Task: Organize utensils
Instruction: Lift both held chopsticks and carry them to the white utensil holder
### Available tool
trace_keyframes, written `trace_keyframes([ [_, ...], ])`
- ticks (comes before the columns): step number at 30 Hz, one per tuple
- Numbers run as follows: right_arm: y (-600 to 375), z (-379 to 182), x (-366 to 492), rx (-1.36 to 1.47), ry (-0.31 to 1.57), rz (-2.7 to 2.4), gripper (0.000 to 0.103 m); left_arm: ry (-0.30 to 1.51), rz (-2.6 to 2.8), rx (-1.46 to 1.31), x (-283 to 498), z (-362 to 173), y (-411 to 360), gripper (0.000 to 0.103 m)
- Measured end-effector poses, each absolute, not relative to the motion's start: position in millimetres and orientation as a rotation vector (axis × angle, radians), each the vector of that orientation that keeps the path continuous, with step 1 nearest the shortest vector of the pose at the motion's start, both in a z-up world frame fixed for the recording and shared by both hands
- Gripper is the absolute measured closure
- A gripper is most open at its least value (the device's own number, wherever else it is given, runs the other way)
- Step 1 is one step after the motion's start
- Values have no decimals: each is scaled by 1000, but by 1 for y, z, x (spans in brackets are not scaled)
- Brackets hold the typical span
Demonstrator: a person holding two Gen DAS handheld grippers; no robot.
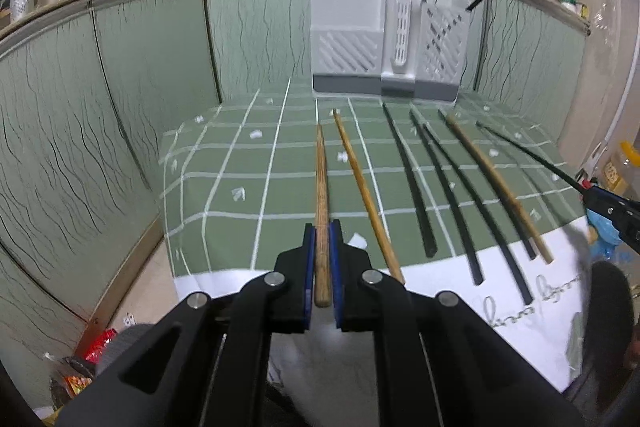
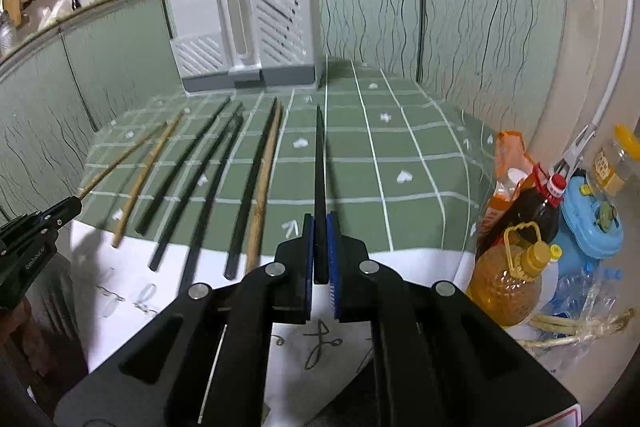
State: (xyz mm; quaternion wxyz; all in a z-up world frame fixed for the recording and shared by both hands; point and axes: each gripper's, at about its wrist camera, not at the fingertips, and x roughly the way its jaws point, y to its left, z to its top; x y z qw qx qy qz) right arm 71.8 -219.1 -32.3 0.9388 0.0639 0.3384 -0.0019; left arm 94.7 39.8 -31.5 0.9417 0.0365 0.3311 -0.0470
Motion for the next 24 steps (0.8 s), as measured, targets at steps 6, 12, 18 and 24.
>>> trace_keyframes([
  [6,-223,-3,64,124,629,17,97,623,-124,62,87,2,48,95],
  [12,-229,33,58,129,568,41,97,576,-140,51,86,32,56,95],
  [18,-236,58,57,128,526,47,97,536,-164,51,85,59,59,95],
  [24,-239,80,57,132,496,69,97,517,-207,44,85,85,60,95],
])
